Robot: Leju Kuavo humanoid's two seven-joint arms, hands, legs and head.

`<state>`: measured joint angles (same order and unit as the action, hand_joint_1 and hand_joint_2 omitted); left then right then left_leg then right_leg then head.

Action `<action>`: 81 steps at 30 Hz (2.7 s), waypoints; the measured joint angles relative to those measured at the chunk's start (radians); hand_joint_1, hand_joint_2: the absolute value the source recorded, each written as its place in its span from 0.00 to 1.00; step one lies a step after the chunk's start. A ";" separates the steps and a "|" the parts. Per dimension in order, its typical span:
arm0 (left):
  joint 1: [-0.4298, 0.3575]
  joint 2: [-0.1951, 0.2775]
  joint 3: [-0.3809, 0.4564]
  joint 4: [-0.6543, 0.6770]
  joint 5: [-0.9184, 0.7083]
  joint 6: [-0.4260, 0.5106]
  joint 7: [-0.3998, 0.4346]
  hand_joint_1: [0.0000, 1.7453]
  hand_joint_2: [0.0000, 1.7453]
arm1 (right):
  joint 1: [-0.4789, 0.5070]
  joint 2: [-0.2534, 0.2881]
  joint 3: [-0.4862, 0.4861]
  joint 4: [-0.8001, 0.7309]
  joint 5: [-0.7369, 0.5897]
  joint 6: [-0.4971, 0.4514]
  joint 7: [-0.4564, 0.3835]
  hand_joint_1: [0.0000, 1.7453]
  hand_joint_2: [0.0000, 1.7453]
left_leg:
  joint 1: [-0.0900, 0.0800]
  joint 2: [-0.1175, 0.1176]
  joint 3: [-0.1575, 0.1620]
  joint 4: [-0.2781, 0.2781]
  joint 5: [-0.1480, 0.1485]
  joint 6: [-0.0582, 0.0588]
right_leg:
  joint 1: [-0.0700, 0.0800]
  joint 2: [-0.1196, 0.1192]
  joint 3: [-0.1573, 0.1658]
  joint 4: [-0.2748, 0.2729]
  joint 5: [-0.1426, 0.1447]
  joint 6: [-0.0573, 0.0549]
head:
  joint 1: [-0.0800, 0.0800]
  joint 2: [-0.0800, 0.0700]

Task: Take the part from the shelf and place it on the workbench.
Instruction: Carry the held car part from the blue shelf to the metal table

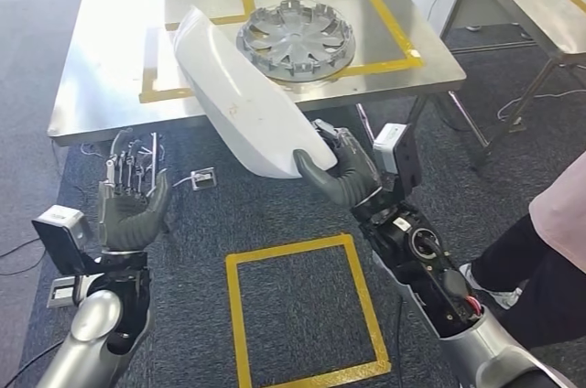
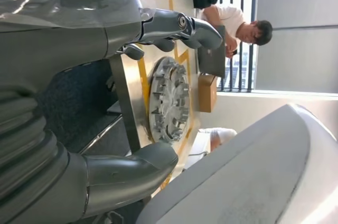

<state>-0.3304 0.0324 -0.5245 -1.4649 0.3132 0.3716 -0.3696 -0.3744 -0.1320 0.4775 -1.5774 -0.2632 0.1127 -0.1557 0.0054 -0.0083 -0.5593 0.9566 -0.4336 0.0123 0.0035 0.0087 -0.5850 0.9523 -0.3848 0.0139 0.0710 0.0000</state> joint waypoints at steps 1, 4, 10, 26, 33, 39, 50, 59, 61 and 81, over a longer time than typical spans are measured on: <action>0.000 0.000 0.000 0.000 0.000 0.000 0.000 0.00 1.00 | 0.000 0.000 -0.001 0.000 0.001 0.001 0.000 1.00 1.00 | -0.001 0.001 0.000 -0.001 -0.004 -0.006 | -0.003 0.001 0.005 -0.007 -0.005 -0.005 | 0.000 0.000; -0.004 0.001 0.000 0.000 -0.002 0.001 -0.002 0.00 1.00 | -0.003 0.000 -0.004 -0.001 0.001 0.004 -0.001 1.00 1.00 | -0.001 0.003 -0.035 0.078 -0.042 -0.021 | -0.010 0.003 0.025 -0.019 -0.012 -0.016 | -0.011 0.000; 0.004 0.001 0.000 0.005 -0.003 0.001 -0.011 0.00 1.00 | 0.000 0.000 -0.003 -0.001 0.001 0.010 0.000 1.00 1.00 | 0.001 0.003 -0.177 0.232 -0.011 -0.021 | -0.010 0.004 0.066 -0.019 -0.049 -0.024 | -0.040 0.000; 0.009 -0.001 0.000 0.005 -0.016 -0.007 -0.015 0.00 1.00 | -0.005 0.000 0.000 0.010 0.001 0.024 -0.007 1.00 1.00 | -0.002 -0.002 0.065 -0.017 -0.029 0.024 | -0.015 -0.002 -0.096 0.174 -0.106 0.022 | -0.010 0.000; 0.003 -0.002 0.000 0.008 -0.019 -0.014 -0.015 0.00 1.00 | -0.015 0.002 0.000 0.017 0.001 0.024 -0.007 1.00 1.00 | 0.003 -0.001 0.077 0.061 -0.055 -0.011 | -0.001 -0.002 -0.029 -0.010 0.030 -0.021 | -0.012 0.000; 0.005 -0.002 0.000 0.011 -0.020 -0.016 -0.015 0.00 1.00 | -0.019 0.002 0.002 0.020 0.001 0.025 -0.006 1.00 1.00 | 0.003 0.001 -0.166 0.295 -0.150 -0.018 | 0.002 0.003 0.040 -0.012 -0.032 -0.039 | -0.033 0.000; 0.004 -0.002 0.001 0.014 -0.023 -0.020 -0.022 0.00 1.00 | -0.024 0.005 0.005 0.027 0.002 0.024 -0.009 1.00 1.00 | -0.009 -0.003 -0.036 -0.029 0.063 0.040 | 0.001 0.005 0.091 0.096 -0.124 0.005 | -0.041 0.000; 0.015 -0.003 0.001 0.015 -0.025 -0.025 -0.024 0.00 1.00 | -0.017 0.005 0.009 0.039 0.012 0.025 -0.011 1.00 1.00 | -0.006 -0.007 0.069 -0.024 -0.032 0.014 | -0.024 -0.007 -0.031 0.010 -0.007 0.022 | -0.012 0.000; 0.014 -0.004 0.001 0.016 -0.025 -0.030 -0.026 0.00 1.00 | -0.022 0.007 0.010 0.042 0.014 0.025 -0.012 1.00 1.00 | -0.003 -0.007 0.073 -0.020 -0.040 0.001 | -0.014 -0.006 -0.025 -0.007 0.019 0.009 | -0.017 0.000; -0.006 -0.031 0.001 0.018 -0.027 -0.062 -0.022 0.00 1.00 | -0.120 0.010 0.021 0.088 0.088 0.034 -0.015 1.00 1.00 | 0.004 0.000 -0.053 -0.022 0.061 0.016 | -0.011 -0.001 0.019 0.104 -0.138 0.021 | -0.039 0.000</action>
<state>-0.3365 0.0013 -0.5238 -1.4473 0.2864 0.3096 -0.3920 -0.4948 -0.1221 0.4982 -1.4897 -0.1754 0.1466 -0.1711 0.0089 -0.0080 -0.6123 0.9350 -0.3723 0.0282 -0.0077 0.0073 -0.5665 1.0567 -0.5229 0.0352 0.0324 0.0000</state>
